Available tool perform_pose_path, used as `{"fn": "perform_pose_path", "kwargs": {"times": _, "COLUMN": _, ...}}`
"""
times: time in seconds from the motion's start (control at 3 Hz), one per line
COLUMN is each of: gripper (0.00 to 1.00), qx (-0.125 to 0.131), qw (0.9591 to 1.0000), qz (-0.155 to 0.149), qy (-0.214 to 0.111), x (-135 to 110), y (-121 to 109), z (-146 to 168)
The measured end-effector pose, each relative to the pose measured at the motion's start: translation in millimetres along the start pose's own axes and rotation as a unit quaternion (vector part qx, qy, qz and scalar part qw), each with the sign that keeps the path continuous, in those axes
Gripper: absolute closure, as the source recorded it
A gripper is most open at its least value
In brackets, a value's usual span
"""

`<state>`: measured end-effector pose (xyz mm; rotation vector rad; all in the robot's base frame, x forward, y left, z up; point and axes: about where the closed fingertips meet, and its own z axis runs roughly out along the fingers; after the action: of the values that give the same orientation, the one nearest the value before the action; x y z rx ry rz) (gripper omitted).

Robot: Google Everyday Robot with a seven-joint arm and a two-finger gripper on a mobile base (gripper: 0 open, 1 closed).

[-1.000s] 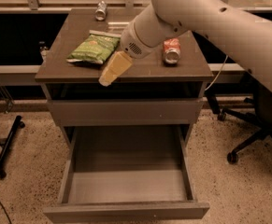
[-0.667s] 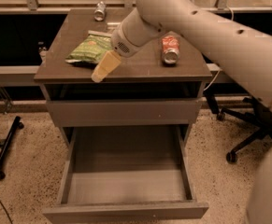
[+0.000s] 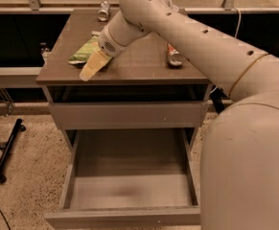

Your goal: Place green jalapeno chip bag into middle drawer

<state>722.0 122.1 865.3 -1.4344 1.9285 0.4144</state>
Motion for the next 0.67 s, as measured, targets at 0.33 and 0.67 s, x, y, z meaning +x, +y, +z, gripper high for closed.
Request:
{"fn": "perform_pose_path", "kwargs": {"times": 0.33, "gripper": 0.00, "qx": -0.004, "qw": 0.9999, "qz": 0.014, "qy": -0.002, "x": -4.3, "y": -15.6, "z": 17.4}}
{"fn": "perform_pose_path", "kwargs": {"times": 0.67, "gripper": 0.00, "qx": 0.000, "qw": 0.9996, "qz": 0.026, "qy": -0.007, "x": -6.2, "y": -32.4, "z": 25.4}}
